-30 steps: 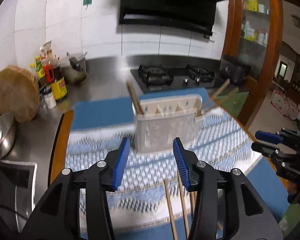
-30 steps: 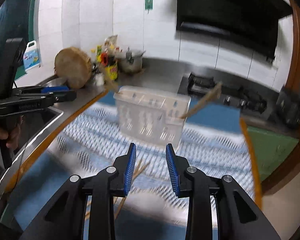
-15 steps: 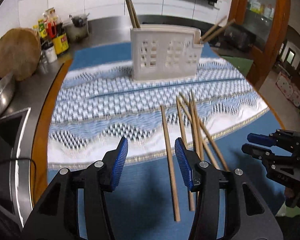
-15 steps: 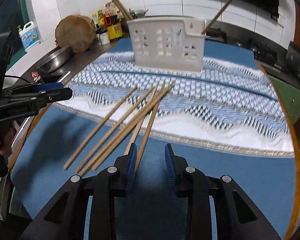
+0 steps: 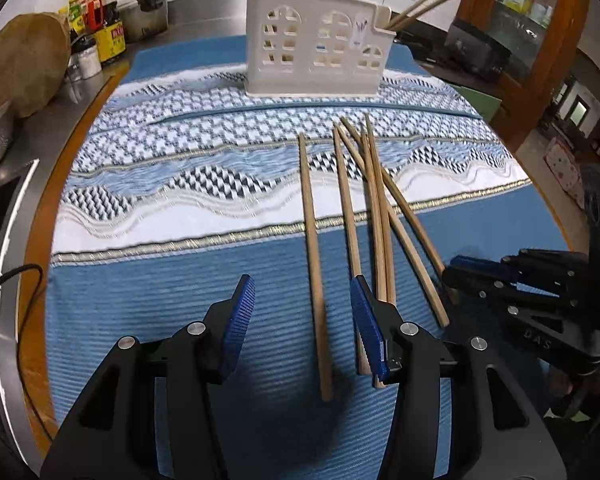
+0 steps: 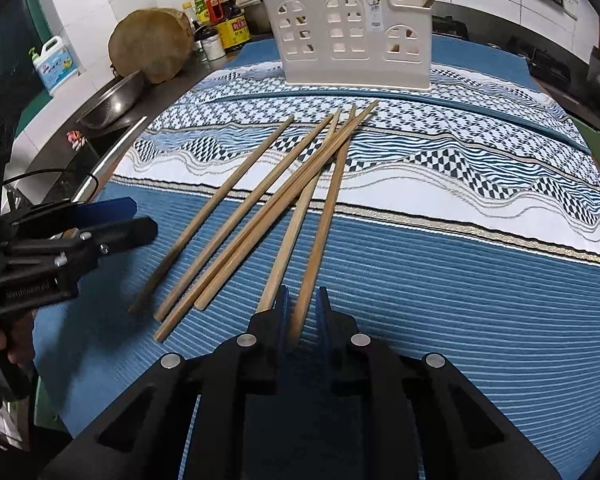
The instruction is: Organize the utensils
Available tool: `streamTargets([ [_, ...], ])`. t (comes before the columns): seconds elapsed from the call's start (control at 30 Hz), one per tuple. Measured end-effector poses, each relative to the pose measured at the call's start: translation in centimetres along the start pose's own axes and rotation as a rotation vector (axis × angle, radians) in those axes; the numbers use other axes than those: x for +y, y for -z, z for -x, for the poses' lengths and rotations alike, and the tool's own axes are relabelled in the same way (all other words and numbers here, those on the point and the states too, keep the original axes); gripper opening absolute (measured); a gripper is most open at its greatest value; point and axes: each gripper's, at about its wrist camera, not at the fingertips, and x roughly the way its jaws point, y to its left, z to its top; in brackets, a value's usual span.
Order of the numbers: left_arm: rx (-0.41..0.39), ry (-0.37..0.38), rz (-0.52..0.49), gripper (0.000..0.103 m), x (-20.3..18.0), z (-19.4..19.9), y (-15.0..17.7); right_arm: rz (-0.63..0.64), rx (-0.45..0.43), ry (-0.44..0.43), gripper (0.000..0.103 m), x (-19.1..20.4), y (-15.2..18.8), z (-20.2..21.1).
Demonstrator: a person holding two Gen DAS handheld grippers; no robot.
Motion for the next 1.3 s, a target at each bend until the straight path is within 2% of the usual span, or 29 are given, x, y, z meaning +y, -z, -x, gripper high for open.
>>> streamTargets([
  [0.23,0.031,0.000,0.014,0.050,0.0,-1.2,0.8,0.036,0.011,0.036,0.009,0.6,0.2,-0.4],
  [0.4,0.039,-0.027,0.022,0.048,0.3,-1.7,1.1,0.046,0.006,0.069,0.008,0.5,0.3,-0.2],
  [0.47,0.043,-0.025,0.021,0.031,0.4,-1.8,1.1,0.047,0.007,0.088,0.008,0.1,0.4,-0.1],
  [0.8,0.045,0.006,0.021,0.022,-0.3,-2.3,1.3,0.025,0.010,0.102,0.008,-0.6,0.8,0.2],
  [1.17,0.017,-0.043,-0.006,0.014,-0.6,-2.5,1.4,0.028,0.006,0.102,0.008,-0.5,0.8,0.1],
  [1.3,0.013,-0.063,-0.019,0.014,-0.9,-2.5,1.5,0.031,0.005,0.104,0.008,-0.5,0.9,0.1],
])
